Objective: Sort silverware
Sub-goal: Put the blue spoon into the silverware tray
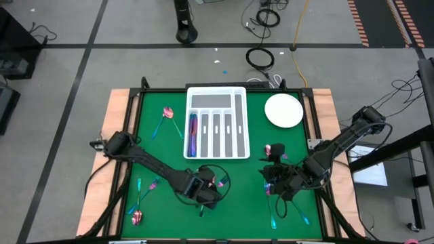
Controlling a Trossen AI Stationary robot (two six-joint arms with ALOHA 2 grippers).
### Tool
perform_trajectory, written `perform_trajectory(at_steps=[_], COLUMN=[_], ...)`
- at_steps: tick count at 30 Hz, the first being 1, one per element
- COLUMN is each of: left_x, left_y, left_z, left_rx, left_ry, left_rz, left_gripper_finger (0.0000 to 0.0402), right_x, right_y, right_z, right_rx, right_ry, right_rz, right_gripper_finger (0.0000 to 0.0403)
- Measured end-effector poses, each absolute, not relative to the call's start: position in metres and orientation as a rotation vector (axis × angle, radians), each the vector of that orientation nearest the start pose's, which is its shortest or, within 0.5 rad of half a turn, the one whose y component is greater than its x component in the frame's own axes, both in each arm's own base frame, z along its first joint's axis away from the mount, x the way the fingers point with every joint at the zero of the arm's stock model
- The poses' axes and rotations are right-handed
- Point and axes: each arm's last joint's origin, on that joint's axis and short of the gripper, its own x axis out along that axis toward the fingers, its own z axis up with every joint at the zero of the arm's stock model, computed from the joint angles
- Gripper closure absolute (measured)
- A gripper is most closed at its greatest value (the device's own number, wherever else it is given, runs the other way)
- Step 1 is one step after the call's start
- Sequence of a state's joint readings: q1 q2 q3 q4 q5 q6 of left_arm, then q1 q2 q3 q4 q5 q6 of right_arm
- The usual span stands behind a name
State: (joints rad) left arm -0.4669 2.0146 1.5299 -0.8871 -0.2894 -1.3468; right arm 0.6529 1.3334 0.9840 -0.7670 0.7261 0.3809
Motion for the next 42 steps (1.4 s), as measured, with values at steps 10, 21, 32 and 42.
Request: perform_trajectory(at_steps=[10,21,32,42], left_x=[0.368,0.368,0.368,0.368], left_y=[-0.168,-0.168,-0.169,-0.169], left_z=[0.151,0.151,0.151,0.151], left_rx=[-0.69,-0.703,-0.72,-0.722], left_ry=[1.251,1.269,1.281,1.278], left_rz=[0.7,0.689,0.687,0.684], left_gripper_finger=[0.0181,0.0181,0.0183,0.028], right_x=[0.209,0.209,0.209,0.209], right_y=[0.137,0.137,0.137,0.137], right_z=[0.252,0.252,0.252,0.252], right_rx=[-0.297,-0.256,-0.242,-0.243], right_ry=[0.822,0.818,0.828,0.827], right_rz=[-0.217,-0.23,-0.216,-0.216], right_gripper_finger=[0.0209,0.0209,0.0209,0.0209])
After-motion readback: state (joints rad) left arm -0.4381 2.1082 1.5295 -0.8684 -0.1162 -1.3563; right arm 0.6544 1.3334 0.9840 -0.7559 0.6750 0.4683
